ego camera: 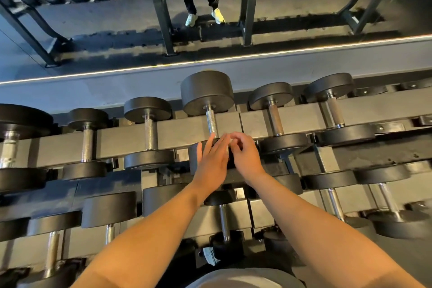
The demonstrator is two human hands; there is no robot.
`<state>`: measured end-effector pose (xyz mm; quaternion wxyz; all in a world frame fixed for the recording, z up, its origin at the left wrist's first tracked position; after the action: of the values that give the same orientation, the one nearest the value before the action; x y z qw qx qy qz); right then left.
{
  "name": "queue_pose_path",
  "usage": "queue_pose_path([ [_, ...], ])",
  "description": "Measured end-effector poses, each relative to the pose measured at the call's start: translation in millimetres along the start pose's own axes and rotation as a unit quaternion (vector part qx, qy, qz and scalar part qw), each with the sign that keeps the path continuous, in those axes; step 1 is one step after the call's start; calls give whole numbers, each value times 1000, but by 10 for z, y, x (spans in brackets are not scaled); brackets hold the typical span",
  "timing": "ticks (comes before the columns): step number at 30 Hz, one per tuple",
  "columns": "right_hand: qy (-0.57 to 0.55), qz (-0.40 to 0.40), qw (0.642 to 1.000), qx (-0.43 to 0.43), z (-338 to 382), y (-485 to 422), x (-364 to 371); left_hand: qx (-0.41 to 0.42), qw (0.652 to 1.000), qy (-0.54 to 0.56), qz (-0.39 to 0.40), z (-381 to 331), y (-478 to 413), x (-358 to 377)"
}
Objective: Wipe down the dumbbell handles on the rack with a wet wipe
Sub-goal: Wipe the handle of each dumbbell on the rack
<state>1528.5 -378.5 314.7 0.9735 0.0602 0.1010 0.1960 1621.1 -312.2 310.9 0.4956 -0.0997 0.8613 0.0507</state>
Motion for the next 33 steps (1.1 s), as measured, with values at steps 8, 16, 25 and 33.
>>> queue_pose_path([
  [8,118,-23,993,-8,-29,87,181,-37,996,-71,-28,212,150,-18],
  [16,207,27,975,-74,27,185,350,-167,975,101,-102,664,300,-212],
  [25,105,45,991,-70,83,152,191,10,999,35,6,264,126,-4],
  [33,91,43,995,14,-88,101,99,-228,938,245,-91,801,402,-79],
])
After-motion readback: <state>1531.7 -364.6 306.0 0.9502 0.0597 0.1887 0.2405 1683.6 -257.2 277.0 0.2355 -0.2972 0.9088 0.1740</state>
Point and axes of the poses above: each hand's wrist, its own y-axis away from the middle knuckle, its own x-axis out of the palm, z = x × y, the point moved 10 cm from there along -y, towards the middle knuckle, and after that the axes turned 6 degrees about -y, right-handed, at the moved point
